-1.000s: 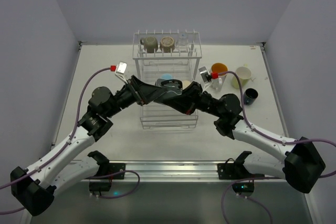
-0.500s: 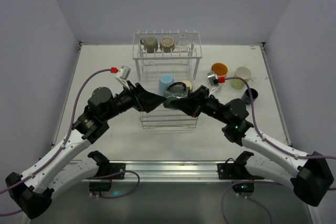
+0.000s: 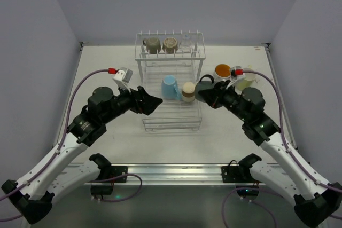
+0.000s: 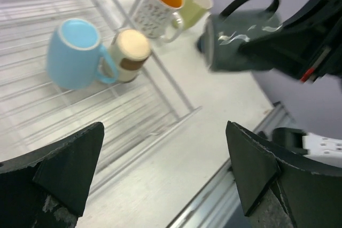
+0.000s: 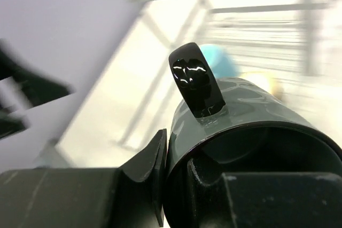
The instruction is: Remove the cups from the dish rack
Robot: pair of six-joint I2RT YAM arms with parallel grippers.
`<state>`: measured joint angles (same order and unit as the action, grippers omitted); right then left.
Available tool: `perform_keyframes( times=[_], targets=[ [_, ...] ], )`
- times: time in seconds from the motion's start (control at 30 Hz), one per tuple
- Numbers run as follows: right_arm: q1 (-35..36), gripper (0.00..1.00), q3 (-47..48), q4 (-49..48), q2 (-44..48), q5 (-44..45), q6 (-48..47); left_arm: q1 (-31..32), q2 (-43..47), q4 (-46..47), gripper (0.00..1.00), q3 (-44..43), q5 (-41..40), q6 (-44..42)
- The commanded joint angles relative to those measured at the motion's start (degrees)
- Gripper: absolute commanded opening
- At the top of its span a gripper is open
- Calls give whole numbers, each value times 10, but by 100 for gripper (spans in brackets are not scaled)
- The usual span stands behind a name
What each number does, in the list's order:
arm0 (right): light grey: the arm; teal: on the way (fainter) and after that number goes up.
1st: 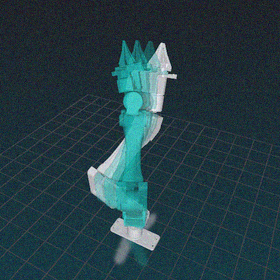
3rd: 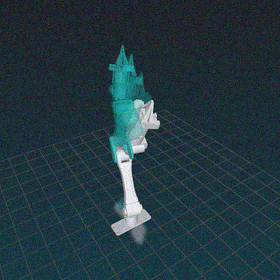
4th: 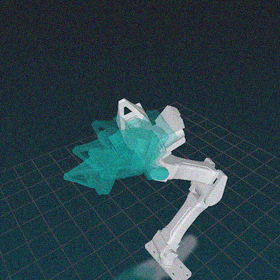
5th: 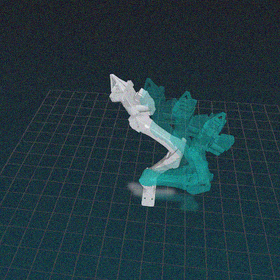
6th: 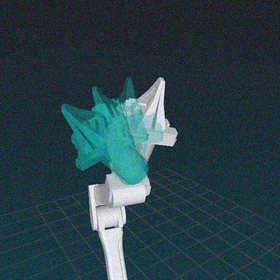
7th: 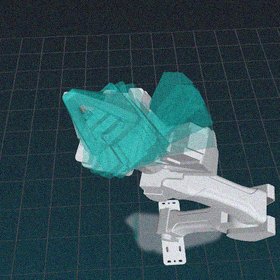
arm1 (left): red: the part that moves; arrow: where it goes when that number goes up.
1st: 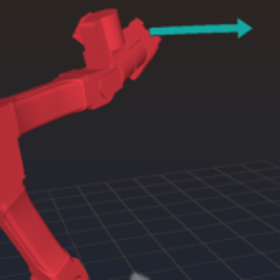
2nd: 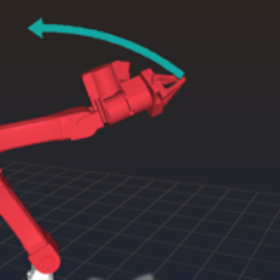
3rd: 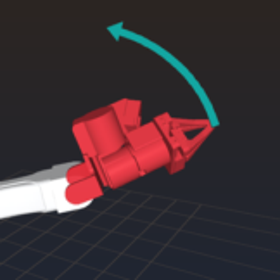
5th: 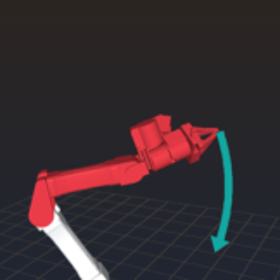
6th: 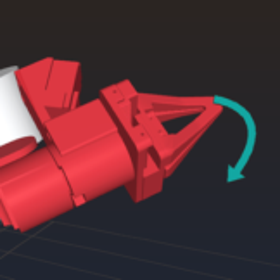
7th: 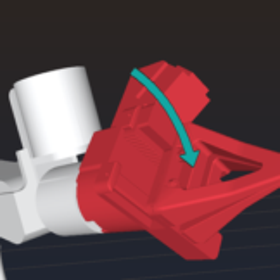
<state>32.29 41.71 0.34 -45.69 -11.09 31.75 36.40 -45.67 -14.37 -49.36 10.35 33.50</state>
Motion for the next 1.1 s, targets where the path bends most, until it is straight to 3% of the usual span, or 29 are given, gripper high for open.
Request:
perform_keyframes(
  times=[0.0, 0.1, 0.37, 0.73, 1.07],
  targets=[
    [-70, 0, 64, 168, -12, 70, -91, -2, 3, -92, 100, -28, -81, -85],
    [-108, 0, 79, 203, -72, 83, -120, -1, -3, -122, 100, -33, -124, -120],
    [-110, 0, 110, 207, -222, 109, -125, -1, -3, -106, 100, 19, -168, -148],
    [-90, 0, 162, 202, -385, 183, -115, -2, -21, -58, 100, 52, -144, -146],
    [-84, 3, 189, 201, -451, 223, -113, 5, -68, -28, 100, 30, -146, -121]
  ],
)
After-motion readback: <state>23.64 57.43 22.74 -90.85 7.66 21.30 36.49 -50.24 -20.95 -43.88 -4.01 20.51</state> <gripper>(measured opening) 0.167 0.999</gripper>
